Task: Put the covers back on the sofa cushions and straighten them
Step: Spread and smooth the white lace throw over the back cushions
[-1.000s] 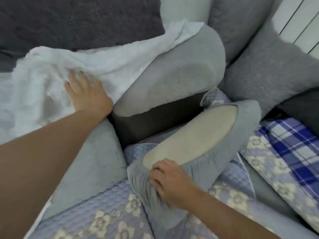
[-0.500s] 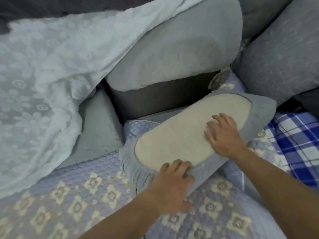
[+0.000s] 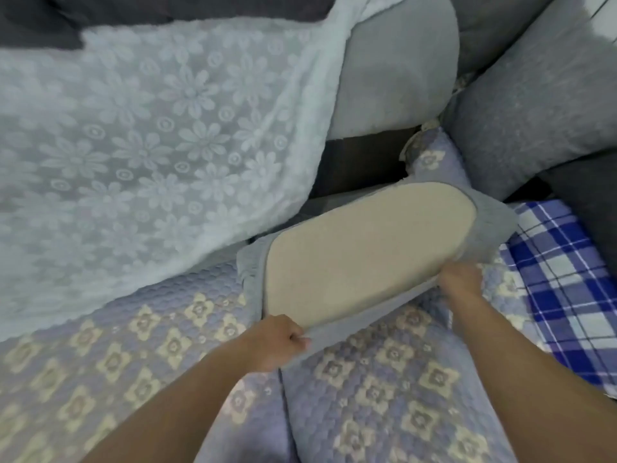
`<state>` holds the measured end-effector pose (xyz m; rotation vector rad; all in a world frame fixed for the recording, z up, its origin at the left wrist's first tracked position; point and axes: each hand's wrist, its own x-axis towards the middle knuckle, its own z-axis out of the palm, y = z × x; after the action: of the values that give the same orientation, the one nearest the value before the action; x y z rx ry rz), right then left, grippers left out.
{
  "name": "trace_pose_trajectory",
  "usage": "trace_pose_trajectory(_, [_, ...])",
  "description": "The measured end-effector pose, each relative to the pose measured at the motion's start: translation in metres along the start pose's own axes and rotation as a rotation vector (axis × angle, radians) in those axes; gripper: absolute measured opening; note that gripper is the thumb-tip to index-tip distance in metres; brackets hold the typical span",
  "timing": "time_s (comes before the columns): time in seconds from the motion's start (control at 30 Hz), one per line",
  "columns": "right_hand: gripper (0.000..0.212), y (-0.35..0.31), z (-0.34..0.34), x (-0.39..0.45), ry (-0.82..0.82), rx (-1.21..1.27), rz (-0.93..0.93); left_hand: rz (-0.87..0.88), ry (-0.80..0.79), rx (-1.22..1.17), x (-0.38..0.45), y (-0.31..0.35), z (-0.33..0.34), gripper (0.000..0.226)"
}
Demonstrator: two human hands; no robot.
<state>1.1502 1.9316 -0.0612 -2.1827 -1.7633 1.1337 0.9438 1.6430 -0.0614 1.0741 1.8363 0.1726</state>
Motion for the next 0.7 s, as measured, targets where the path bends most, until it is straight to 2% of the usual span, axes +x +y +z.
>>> trace_pose_trajectory(0.1, [0.03,-0.026,-0.006,-0.075,0.083,0.115,-0.211,-0.119,0.142,0.022,-0.07,-0.047,-0.021,0.045])
trace_pose_trajectory(0.17, [0.028,-0.038,0.002,-0.122,0.098,0.091,-0.348,-0.227,0.271,0.122,-0.112,-0.085,-0.042,0.042])
trace_pose_trajectory(0.27, [0.029,-0.068,0.03,-0.209,-0.049,0.111,-0.535,-0.434,0.43,0.323,-0.183,-0.154,-0.065,0.033])
trace_pose_trajectory(0.33, [0.025,-0.087,0.057,-0.27,-0.174,0.216,-0.597,-0.595,0.565,0.358,-0.229,-0.196,-0.074,0.03])
trace_pose_trajectory(0.4, [0.022,-0.096,0.091,-0.328,-0.257,0.309,-0.633,-0.733,0.682,0.29,-0.282,-0.237,-0.078,0.026])
trace_pose_trajectory(0.47, [0.018,-0.101,0.122,-0.377,-0.325,0.36,-0.649,-0.812,0.805,0.195,-0.325,-0.273,-0.08,0.024])
trace_pose_trajectory(0.53, [0.027,-0.102,0.158,-0.429,-0.386,0.379,-0.688,-0.867,0.903,0.141,-0.366,-0.306,-0.082,0.027])
trace_pose_trajectory(0.6, [0.037,-0.103,0.196,-0.473,-0.449,0.393,-0.692,-0.886,0.916,0.145,-0.398,-0.336,-0.084,0.03])
trace_pose_trajectory(0.7, [0.043,-0.108,0.248,-0.524,-0.505,0.348,-0.692,-0.955,0.919,0.135,-0.433,-0.379,-0.083,0.028])
